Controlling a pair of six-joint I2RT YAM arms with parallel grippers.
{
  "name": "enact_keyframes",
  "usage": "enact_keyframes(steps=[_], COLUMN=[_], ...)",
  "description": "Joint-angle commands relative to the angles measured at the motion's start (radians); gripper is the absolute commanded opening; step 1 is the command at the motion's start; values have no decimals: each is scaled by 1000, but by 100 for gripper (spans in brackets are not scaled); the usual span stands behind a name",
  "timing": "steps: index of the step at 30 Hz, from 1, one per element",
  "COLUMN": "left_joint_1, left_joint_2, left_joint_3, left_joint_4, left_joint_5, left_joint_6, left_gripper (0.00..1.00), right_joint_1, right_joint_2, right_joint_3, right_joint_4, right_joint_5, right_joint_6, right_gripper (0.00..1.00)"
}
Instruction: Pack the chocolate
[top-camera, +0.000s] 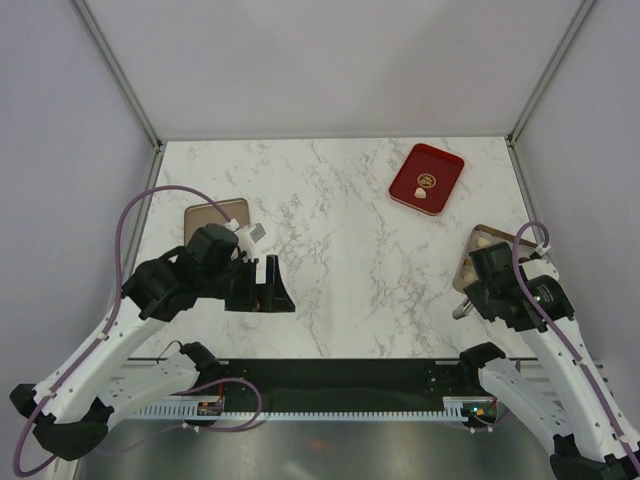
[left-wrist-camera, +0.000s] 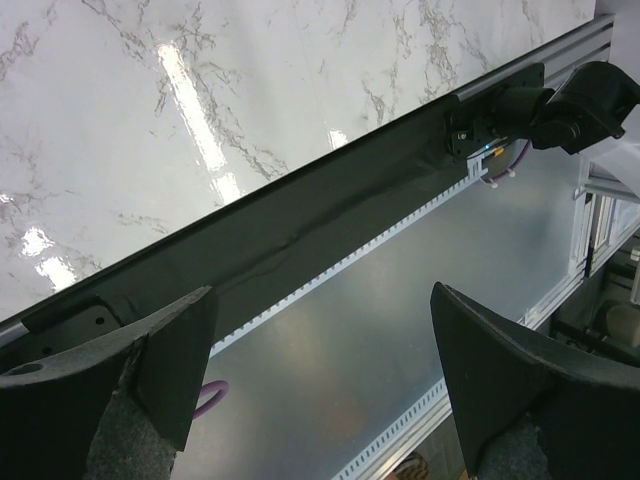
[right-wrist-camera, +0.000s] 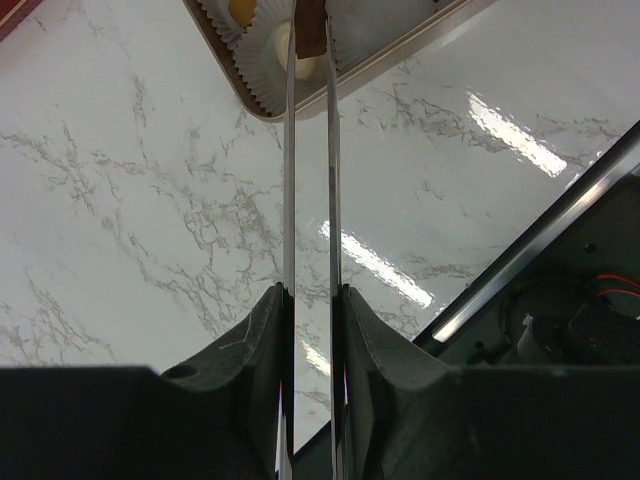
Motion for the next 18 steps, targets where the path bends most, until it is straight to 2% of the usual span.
enact_keyframes(steps=[1, 10, 18], left_joint_1=[-12, -33, -49], left_joint_2=[-10, 4, 9], left_joint_3=[22, 39, 48], left_joint_4=[-10, -10, -13], left_joint_5=[-3, -26, -37], left_joint_6=[-4, 7, 11], left_gripper=[95, 95, 95], right_joint_1=[-7, -19, -29], right_joint_2=[-24, -42, -81], right_joint_3=[-14, -26, -51], right_joint_4=[-110, -111, -111], right_joint_5=[18, 35, 41], right_joint_6=[40, 46, 124], right_gripper=[27, 28, 27])
